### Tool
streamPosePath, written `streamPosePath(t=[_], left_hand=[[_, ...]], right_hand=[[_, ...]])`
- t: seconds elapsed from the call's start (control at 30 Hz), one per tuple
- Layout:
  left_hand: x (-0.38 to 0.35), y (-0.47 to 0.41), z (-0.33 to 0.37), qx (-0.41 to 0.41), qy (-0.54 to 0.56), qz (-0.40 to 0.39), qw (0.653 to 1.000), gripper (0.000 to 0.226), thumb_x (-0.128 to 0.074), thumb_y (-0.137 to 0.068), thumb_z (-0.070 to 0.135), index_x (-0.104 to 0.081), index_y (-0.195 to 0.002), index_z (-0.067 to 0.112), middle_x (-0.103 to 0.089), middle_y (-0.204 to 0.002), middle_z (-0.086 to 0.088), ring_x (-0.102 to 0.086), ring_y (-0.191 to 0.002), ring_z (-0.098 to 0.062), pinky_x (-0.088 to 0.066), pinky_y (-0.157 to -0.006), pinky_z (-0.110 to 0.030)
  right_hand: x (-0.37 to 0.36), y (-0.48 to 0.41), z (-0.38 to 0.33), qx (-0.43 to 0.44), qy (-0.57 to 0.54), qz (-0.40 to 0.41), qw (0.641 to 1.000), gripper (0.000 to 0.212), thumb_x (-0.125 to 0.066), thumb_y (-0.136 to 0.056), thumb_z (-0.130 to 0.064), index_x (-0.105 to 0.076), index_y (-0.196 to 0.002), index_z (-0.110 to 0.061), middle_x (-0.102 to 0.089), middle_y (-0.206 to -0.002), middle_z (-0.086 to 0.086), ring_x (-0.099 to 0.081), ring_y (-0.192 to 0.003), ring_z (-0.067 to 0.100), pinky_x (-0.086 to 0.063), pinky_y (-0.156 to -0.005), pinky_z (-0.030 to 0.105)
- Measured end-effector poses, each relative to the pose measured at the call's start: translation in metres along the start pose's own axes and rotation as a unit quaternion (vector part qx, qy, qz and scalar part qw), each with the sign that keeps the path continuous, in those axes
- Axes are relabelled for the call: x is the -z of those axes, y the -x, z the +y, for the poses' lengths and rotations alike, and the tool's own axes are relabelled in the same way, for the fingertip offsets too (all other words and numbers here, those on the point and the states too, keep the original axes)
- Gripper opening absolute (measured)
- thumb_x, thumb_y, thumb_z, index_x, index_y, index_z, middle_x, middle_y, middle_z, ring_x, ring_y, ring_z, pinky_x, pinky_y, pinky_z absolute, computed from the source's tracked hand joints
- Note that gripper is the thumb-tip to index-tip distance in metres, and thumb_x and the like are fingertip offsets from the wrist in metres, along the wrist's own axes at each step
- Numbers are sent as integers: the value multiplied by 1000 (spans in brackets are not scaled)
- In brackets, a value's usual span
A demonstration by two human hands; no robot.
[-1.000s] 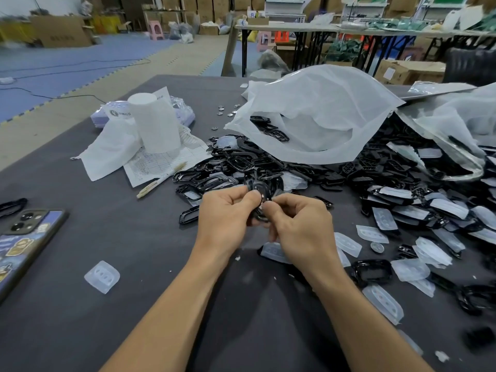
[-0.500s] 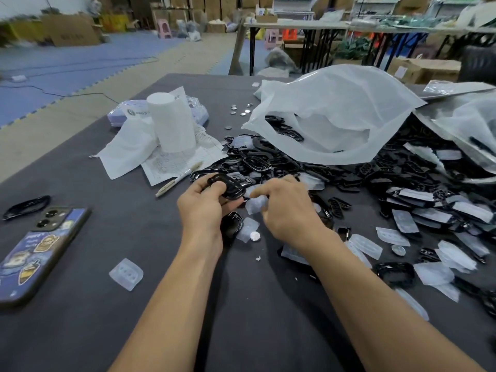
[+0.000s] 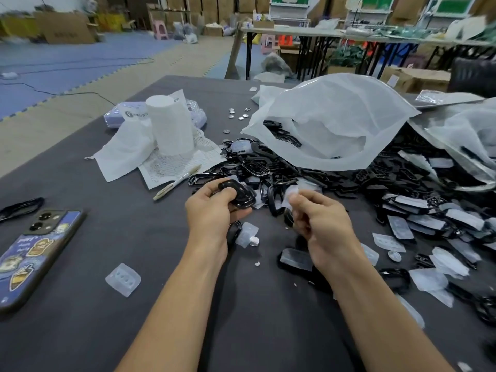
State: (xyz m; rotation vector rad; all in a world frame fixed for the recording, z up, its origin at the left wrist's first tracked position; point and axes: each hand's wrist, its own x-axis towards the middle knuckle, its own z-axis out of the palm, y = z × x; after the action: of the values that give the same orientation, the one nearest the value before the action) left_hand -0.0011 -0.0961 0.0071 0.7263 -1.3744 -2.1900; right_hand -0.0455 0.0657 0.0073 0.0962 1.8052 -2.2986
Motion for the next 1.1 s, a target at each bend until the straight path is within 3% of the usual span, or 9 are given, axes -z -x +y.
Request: streamPosePath(t=[0.07,0.13,0.33,0.43,0.6,0.8,1.0,1.1], left_hand=[[-3,3,-4,-2,-25,-10,1000,18,-62,-94,-6,-74,-95,7,-78,-80,-10,-75,-67,-20,-59,-54,-26],[-9,8,-10,-11,-57,-31,998,19,-63,-93,-7,-75,-97,7,-77,-75,-5,-74,-63,-18,-58,-52,-27],[-20,20,-17,-30,-116,-79,990,25,-63,-91,-6,-74,-92,16,-77,-73,-4,-73,-61,-16,-57,-49,-26],[-21,22,-20,-41,-137,-85,986,27,-64,-91,-5,-75,-92,19,-76,-71,-3,-71,-61,-13,-58,-50,-28],[-21,25,-23,-43,-154,-92,983,26,-64,-92,-3,-77,-95,19,-73,-68,-1,-69,-60,-11,-59,-51,-29],[-23,25,-24,-48,-156,-90,982,27,-64,-91,-4,-77,-93,20,-73,-68,-3,-68,-58,-11,-57,-49,-27],[-23,24,-24,-44,-150,-94,983,25,-65,-90,-4,-76,-95,18,-75,-73,-8,-68,-60,-13,-58,-50,-28],[-23,24,-25,-44,-151,-97,983,25,-65,-90,-5,-76,-95,16,-77,-78,-12,-70,-61,-13,-58,-50,-28]], right_hand=[[9,4,-8,-79,-144,-58,985,22,-72,-82,-3,-70,-65,-17,-54,-64,1,-44,-51,9,-33,-48,17],[17,5,-15,-93,-197,-95,971,18,-73,-70,-4,-61,-72,-18,-52,-68,0,-43,-56,9,-33,-53,18],[20,1,-11,-87,-111,-5,990,29,-72,-89,-14,-59,-65,-23,-31,-54,-3,-22,-49,13,-19,-53,28],[18,-1,-9,-69,-106,-3,992,20,-70,-89,-9,-63,-74,-20,-47,-59,-5,-32,-49,9,-21,-56,26],[20,-4,-13,-86,-166,-1,982,15,-64,-93,-5,-61,-80,-11,-61,-63,5,-45,-44,10,-32,-41,19],[14,0,-14,-92,-165,-40,981,11,-63,-96,-9,-60,-85,-11,-67,-66,11,-51,-44,14,-40,-39,20],[14,5,-15,-51,-59,-45,996,35,-72,-91,-13,-69,-58,-24,-43,-48,0,-30,-39,12,-19,-48,26],[13,8,-16,-50,-48,-51,996,34,-74,-91,-15,-72,-59,-25,-49,-50,-1,-32,-40,11,-18,-50,26]])
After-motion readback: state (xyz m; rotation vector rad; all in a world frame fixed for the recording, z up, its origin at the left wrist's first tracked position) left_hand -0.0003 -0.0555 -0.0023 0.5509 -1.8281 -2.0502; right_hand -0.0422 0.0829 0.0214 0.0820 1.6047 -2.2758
